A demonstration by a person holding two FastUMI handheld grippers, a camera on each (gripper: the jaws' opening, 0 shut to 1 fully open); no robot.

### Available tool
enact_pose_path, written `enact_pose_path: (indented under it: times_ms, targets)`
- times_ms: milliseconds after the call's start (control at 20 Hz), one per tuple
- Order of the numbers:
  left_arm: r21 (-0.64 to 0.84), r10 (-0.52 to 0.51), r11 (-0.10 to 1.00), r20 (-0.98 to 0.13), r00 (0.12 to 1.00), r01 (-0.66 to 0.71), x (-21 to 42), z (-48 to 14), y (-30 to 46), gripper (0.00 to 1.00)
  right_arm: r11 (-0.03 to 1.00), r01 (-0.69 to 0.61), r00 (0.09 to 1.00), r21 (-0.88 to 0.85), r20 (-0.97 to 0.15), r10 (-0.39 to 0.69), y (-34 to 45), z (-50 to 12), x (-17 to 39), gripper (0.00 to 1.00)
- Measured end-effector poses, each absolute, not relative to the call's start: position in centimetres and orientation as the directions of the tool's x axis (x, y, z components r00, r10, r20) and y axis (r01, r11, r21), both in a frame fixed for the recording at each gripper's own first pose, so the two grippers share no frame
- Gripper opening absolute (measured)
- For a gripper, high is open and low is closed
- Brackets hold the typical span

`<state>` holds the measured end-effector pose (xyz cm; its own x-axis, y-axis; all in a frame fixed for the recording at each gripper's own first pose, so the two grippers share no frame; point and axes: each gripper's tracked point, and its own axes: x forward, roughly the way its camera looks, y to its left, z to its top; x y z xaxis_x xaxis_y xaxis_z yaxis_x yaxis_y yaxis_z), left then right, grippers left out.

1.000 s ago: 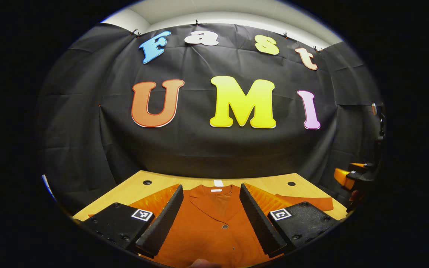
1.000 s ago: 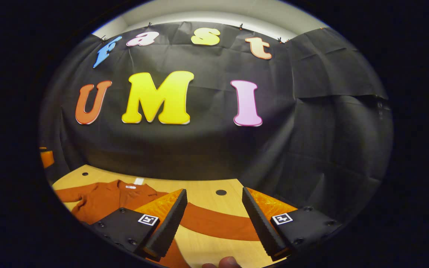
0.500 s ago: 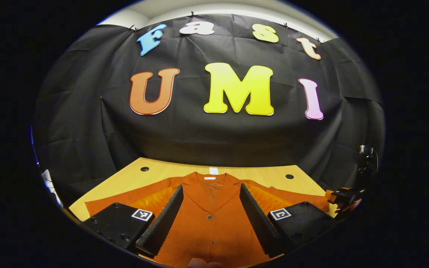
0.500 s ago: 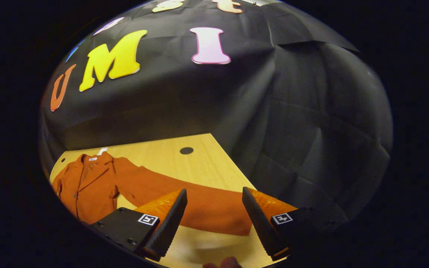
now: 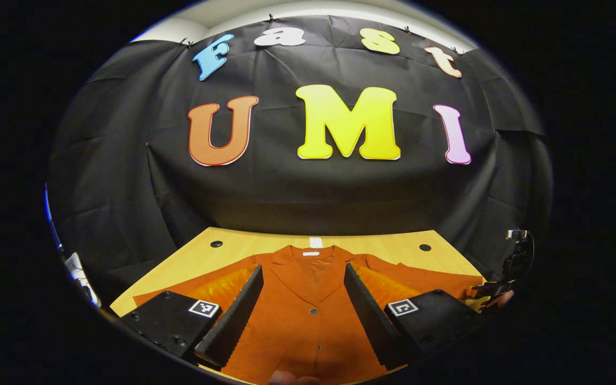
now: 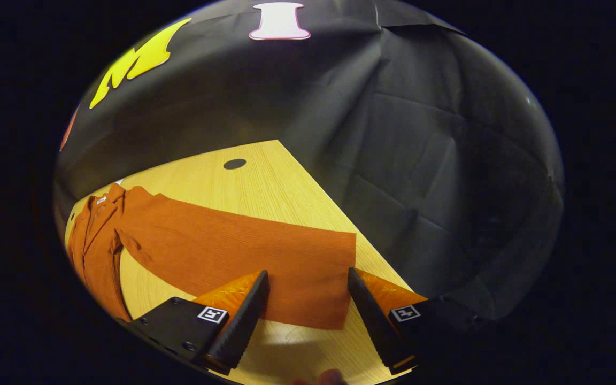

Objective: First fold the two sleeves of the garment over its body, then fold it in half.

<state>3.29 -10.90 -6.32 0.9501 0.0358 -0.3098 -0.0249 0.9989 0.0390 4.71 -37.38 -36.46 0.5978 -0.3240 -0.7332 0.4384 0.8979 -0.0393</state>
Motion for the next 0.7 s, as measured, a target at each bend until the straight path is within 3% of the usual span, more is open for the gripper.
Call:
enact_pose_path:
  times_ms: [200,300,450,500,600,700]
  targets:
    - [0.043,0.049,0.998,-0.310,0.950,-0.037,3.2,-6.1,-10.1,0.98,0.907,0.422,0.614,-0.006,-0.734,-0.291,-36.6,-36.8,4.7,0.96]
    - [0.049,0.051,0.998,-0.309,0.950,-0.038,3.0,-6.1,-9.7,0.98,0.906,0.422,0.624,0.018,-0.732,-0.276,-36.6,-36.8,4.9,0.70]
    - [0.052,0.067,0.997,-0.306,0.950,-0.053,2.9,-6.1,-8.6,0.98,0.882,0.466,0.621,0.062,-0.733,-0.277,-36.8,-36.4,5.1,0.18]
    - [0.049,0.074,0.997,-0.305,0.949,-0.062,2.8,-6.1,-8.1,0.98,0.883,0.467,0.615,0.048,-0.735,-0.285,-36.9,-36.6,5.4,0.17]
    - [0.043,0.091,0.996,-0.309,0.947,-0.082,2.7,-6.2,-7.1,0.98,0.879,0.477,0.576,0.003,-0.757,-0.310,-36.7,-36.4,5.4,0.01]
    - [0.039,0.110,0.994,-0.306,0.946,-0.103,2.5,-6.3,-5.7,0.98,0.880,0.475,0.570,-0.001,-0.761,-0.309,-36.1,-35.9,6.0,0.04]
